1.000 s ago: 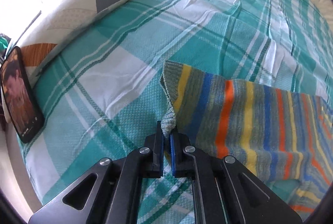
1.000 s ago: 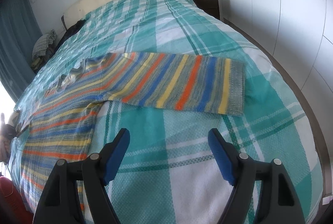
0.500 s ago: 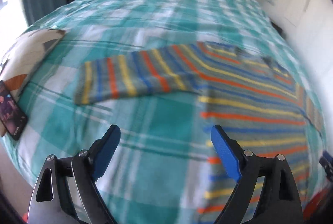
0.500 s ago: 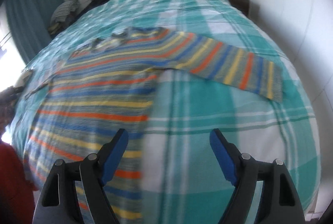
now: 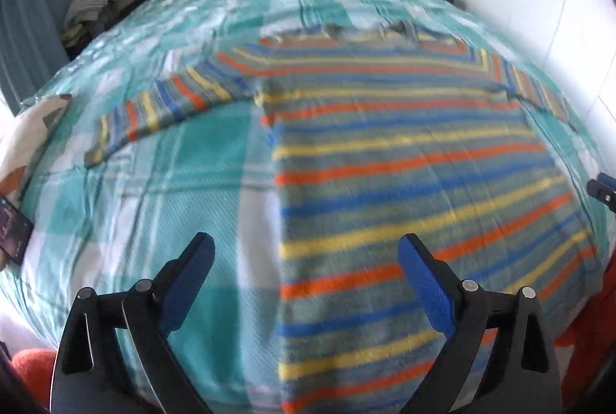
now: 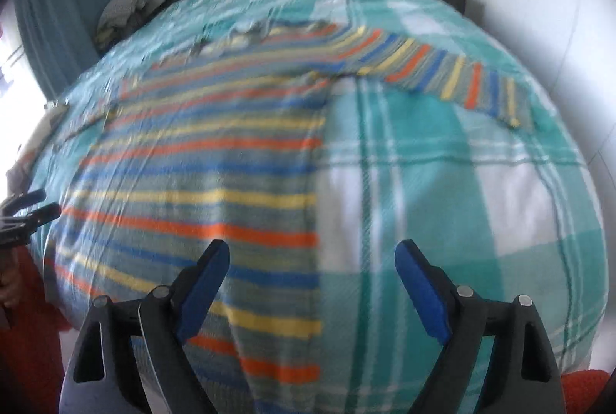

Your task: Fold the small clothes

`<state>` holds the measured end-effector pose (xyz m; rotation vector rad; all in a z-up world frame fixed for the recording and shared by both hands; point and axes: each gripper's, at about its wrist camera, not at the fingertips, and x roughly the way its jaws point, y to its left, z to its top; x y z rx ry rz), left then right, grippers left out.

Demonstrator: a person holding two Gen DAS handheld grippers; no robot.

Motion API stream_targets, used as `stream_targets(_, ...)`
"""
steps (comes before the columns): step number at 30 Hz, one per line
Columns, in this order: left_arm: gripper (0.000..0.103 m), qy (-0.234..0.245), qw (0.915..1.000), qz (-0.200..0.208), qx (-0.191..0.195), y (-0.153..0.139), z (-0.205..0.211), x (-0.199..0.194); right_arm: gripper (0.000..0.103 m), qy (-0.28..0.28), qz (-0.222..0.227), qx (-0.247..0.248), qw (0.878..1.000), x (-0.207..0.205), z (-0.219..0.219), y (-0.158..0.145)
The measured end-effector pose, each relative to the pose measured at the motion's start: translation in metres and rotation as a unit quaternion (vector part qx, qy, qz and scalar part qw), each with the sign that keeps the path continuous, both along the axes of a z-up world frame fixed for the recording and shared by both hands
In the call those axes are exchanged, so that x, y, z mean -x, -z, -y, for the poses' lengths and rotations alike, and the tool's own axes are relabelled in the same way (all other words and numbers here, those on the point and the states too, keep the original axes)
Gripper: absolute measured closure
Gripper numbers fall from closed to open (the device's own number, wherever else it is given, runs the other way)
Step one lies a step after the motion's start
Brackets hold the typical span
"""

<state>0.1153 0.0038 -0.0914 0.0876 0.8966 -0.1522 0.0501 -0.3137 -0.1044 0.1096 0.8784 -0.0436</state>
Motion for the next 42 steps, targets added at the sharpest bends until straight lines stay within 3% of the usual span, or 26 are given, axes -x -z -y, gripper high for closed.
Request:
stream_targets(3, 0.006, -0.037, 0.9987, 0.02, 0.028, -0.01, -0.016, -0.044, 0.01, 0.055, 0.053, 0.026, 0.997, -0.008, 0.015, -0.014)
stream_targets(6, 0.006, -0.057, 0.9972, 0.029, 0.039, -0.003, -0.033, -0.069, 0.01, 0.087, 0.061, 0.027, 0.994, -0.029, 0.028, -0.014)
stream_targets(9, 0.004, -0.075, 0.9969, 0.023, 0.01, 0.028, -0.047, -0.089, 0.01, 0.099, 0.071, 0.04, 0.992, -0.043, 0.042, -0.011)
stream_targets(10, 0.0, -0.077, 0.997, -0.001, 0.002, 0.05, -0.053, -0.093, 0.01, 0.103, 0.074, 0.045, 0.991, -0.046, 0.046, -0.009)
stream_targets(11, 0.0, -0.078, 0.9966, -0.027, 0.0, 0.069, -0.058, -0.097, 0.009, 0.109, 0.07, 0.051, 0.99, -0.046, 0.05, -0.001)
stream_targets(12, 0.0, -0.073, 0.997, -0.013, 0.023, 0.08, -0.065, -0.091, 0.009, 0.114, 0.058, 0.057, 0.99, -0.047, 0.054, 0.008)
stream_targets(13, 0.0, -0.078, 0.996, 0.008, 0.043, 0.076, -0.07, -0.084, 0.009, 0.121, 0.032, 0.057, 0.991, -0.049, 0.059, 0.024)
stream_targets(14, 0.0, -0.082, 0.9957, 0.002, 0.044, 0.074, -0.07, -0.085, 0.007, 0.124, 0.001, 0.043, 0.991, -0.051, 0.065, 0.041)
stream_targets(17, 0.0, -0.081, 0.9965, 0.007, 0.022, 0.075, -0.063, -0.082, 0.001, 0.128, 0.017, 0.011, 0.992, -0.048, 0.076, 0.046)
stream_targets(24, 0.0, -0.082, 0.9965, 0.009, 0.012, 0.076, -0.062, -0.08, 0.0, 0.123, 0.016, 0.022, 0.992, -0.049, 0.071, 0.047)
stream_targets(31, 0.0, -0.088, 0.9956, 0.018, -0.029, 0.074, -0.053, -0.082, 0.0, 0.123, 0.017, 0.024, 0.992, -0.049, 0.071, 0.049)
stream_targets(42, 0.0, -0.086, 0.9962, 0.013, -0.009, 0.076, -0.056, -0.085, 0.0, 0.124, 0.018, 0.023, 0.992, -0.047, 0.07, 0.049)
